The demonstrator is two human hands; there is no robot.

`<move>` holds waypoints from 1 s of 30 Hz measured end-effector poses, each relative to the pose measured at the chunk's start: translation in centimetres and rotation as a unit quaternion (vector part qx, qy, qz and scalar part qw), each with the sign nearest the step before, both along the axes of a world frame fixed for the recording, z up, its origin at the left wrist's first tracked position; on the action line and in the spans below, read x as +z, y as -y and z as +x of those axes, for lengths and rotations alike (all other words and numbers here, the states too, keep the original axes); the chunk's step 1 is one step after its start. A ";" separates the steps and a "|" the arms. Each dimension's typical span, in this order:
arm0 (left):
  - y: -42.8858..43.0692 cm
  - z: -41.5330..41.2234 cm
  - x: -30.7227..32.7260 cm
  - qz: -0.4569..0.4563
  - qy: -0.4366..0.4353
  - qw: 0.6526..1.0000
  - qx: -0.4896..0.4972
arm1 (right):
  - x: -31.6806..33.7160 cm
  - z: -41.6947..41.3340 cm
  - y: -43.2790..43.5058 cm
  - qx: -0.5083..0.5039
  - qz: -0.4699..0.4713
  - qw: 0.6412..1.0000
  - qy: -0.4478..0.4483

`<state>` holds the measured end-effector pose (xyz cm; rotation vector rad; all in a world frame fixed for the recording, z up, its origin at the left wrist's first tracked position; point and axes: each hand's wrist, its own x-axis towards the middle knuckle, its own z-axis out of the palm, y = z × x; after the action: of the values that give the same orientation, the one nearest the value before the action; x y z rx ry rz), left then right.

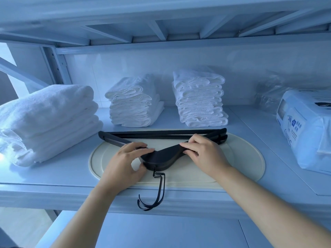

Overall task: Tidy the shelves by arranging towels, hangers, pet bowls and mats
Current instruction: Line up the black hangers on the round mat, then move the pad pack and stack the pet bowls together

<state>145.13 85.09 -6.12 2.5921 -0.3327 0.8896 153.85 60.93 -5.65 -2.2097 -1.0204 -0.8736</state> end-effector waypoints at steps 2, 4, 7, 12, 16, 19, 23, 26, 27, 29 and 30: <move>0.0 0.0 0.0 0.000 -0.003 1.000 0.003 | 0.0 0.0 0.1 0.001 -0.001 1.000 -0.006; -0.1 -0.1 0.0 -0.001 0.000 1.000 0.009 | 0.0 -0.2 0.2 0.000 -0.013 1.000 -0.012; -0.1 -0.1 0.0 -0.001 0.006 1.000 0.018 | -0.1 -0.4 0.5 -0.005 -0.025 1.000 -0.018; -0.1 -0.3 0.5 -0.025 0.012 1.000 0.007 | 0.1 -0.8 1.2 -0.012 -0.024 0.999 -0.040; 0.9 -0.4 2.1 -0.048 0.000 0.998 -0.027 | 0.5 -1.2 2.4 -0.024 -0.021 0.998 -0.063; 2.3 -0.3 3.8 -0.044 -0.024 0.997 -0.067 | 0.8 -2.0 3.8 -0.039 -0.030 0.996 -0.074; 5.1 0.0 5.7 -0.019 -0.047 0.991 -0.122 | 1.9 -3.2 6.3 -0.072 -0.028 0.994 -0.071; 7.5 0.5 7.0 0.023 -0.052 0.989 -0.138 | 3.0 -3.9 8.7 -0.098 -0.026 0.993 -0.056; 8.4 0.6 7.4 0.031 -0.051 0.987 -0.148 | 3.4 -4.1 9.6 -0.107 -0.025 0.993 -0.052; 10.3 0.9 8.1 0.041 -0.049 0.982 -0.177 | 4.0 -4.5 11.5 -0.122 -0.026 0.991 -0.042; 11.4 1.1 8.4 0.048 -0.050 0.979 -0.189 | 4.3 -4.7 12.5 -0.128 -0.030 0.991 -0.038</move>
<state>146.23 73.72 2.23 2.5225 -0.8238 0.6181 149.17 48.42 -1.34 -2.4426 -0.7459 -0.8711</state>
